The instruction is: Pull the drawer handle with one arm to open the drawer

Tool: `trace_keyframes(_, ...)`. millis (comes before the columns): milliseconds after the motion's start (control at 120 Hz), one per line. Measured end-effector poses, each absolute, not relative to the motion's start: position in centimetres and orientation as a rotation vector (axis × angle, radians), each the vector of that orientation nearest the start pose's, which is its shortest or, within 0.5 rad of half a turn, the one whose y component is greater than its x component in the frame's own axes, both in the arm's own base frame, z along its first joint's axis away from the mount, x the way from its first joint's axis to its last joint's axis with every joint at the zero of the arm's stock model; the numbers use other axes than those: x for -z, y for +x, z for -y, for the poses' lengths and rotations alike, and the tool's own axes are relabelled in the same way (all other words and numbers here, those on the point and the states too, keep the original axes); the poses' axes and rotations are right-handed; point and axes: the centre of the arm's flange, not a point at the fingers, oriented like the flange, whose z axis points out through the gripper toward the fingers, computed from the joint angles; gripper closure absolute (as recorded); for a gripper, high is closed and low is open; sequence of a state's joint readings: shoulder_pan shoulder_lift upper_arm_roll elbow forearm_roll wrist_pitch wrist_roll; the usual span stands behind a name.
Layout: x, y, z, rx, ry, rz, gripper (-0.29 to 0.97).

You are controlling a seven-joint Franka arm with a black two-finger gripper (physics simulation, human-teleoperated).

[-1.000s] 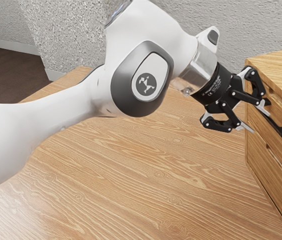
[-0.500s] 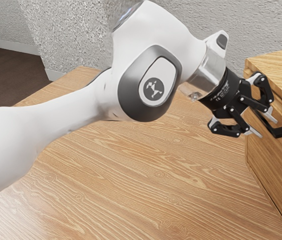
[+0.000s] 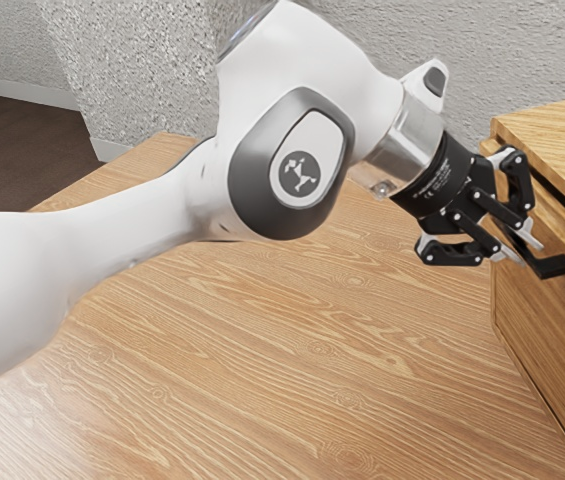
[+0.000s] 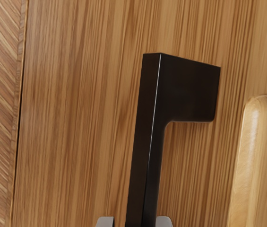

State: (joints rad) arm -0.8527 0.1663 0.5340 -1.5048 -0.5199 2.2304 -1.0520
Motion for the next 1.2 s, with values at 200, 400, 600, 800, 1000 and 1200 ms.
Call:
trace_keyframes(200,-65.2,59.4,23.5,-0.218,2.192,-1.072,0.68)
trace_keyframes(400,-65.1,59.0,21.7,-0.204,2.179,-1.095,0.67)
trace_keyframes(600,-65.2,58.1,19.6,-0.183,2.161,-1.114,0.67)
trace_keyframes(800,-65.5,56.7,18.5,-0.165,2.157,-1.106,0.66)
trace_keyframes(1000,-65.3,55.5,19.0,-0.153,2.175,-1.079,0.65)
trace_keyframes(1200,-65.5,54.1,19.3,-0.151,2.193,-1.05,0.65)
